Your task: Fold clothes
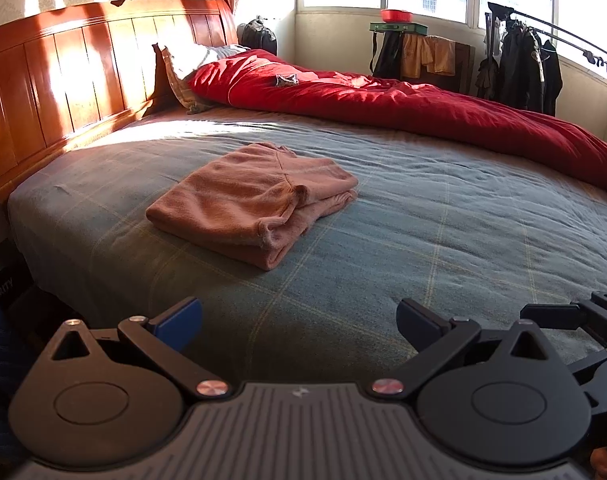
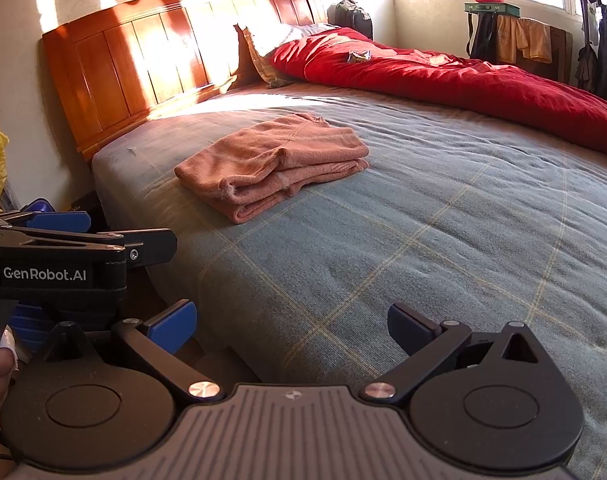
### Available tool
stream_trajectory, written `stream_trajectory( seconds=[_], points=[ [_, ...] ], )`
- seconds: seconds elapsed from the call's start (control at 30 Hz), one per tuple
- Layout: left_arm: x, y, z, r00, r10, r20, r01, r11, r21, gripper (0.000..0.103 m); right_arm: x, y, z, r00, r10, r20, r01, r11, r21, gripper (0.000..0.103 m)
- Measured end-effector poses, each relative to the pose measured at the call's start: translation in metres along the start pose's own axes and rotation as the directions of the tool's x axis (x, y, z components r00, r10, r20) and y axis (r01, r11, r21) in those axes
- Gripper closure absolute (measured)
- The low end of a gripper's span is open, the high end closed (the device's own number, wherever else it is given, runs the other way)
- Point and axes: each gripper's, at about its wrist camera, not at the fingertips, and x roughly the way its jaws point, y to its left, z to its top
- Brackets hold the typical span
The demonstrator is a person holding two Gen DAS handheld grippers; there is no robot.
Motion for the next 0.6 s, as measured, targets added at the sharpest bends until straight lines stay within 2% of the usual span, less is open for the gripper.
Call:
stream_trajectory(
  seconds=[0.6],
  points=[
    [-0.0004,0.0040,0.0018,1.000,-0.016,0.015,0.016,1.000,-0.012,0.001,0.0008,-0.0010,-0.0002,1.000,0.001,0.000,-0.001,1.000,0.008,0.000]
  ],
)
